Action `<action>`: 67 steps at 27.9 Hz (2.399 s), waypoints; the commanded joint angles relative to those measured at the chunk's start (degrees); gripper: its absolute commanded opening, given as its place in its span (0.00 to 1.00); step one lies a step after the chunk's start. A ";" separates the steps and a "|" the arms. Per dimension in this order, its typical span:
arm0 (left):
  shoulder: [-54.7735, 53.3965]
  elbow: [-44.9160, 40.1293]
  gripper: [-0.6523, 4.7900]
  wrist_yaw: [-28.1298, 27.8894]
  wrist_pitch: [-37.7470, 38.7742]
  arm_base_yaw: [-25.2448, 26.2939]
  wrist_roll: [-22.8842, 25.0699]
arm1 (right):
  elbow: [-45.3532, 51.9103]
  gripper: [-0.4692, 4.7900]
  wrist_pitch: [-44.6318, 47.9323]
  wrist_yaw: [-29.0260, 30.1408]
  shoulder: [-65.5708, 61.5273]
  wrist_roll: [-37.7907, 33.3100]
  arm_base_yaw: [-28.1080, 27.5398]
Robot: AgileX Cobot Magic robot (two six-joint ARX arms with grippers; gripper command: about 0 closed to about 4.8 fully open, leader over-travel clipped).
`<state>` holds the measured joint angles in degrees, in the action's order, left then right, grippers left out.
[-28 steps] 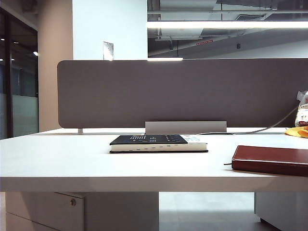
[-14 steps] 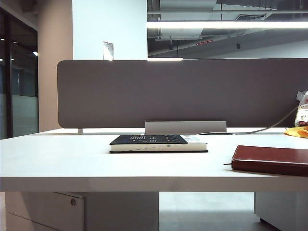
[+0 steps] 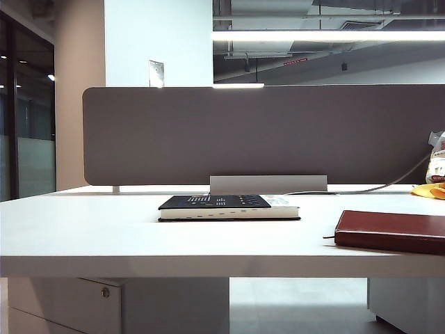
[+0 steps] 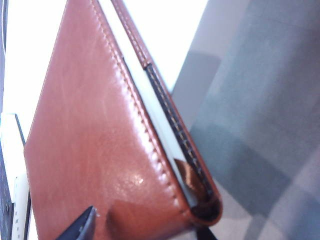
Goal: Pick up the red book and place it on top of the black book.
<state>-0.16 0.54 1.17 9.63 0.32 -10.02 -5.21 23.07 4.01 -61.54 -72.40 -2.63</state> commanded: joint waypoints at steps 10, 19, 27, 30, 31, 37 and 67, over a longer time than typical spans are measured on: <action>-0.04 -0.11 0.11 0.59 0.83 -0.09 -0.04 | -0.20 0.37 0.59 -1.75 -0.02 0.00 0.00; -0.04 -0.11 0.11 0.59 0.83 -0.09 -0.04 | -0.20 0.21 0.94 -1.31 -0.02 0.02 0.04; -0.04 -0.11 0.11 0.59 0.83 -0.09 -0.07 | -0.20 0.18 1.70 -0.15 0.00 0.04 0.07; -0.04 -0.11 0.11 0.59 0.83 -0.09 -0.07 | -0.20 0.16 3.23 0.92 0.00 0.04 0.07; -0.04 -0.11 0.11 0.61 0.83 -0.09 -0.07 | -0.20 0.16 4.02 1.27 0.00 0.04 0.07; -0.04 -0.11 0.11 0.61 0.83 -0.09 -0.07 | -0.26 0.10 9.88 3.82 0.00 0.00 0.09; -0.04 -0.11 0.11 0.63 0.83 -0.09 -0.11 | -0.28 0.09 28.22 15.26 0.00 0.00 0.13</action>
<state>-0.16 0.54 1.34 9.63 0.32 -10.09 -5.10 46.48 18.65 -61.82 -72.38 -2.59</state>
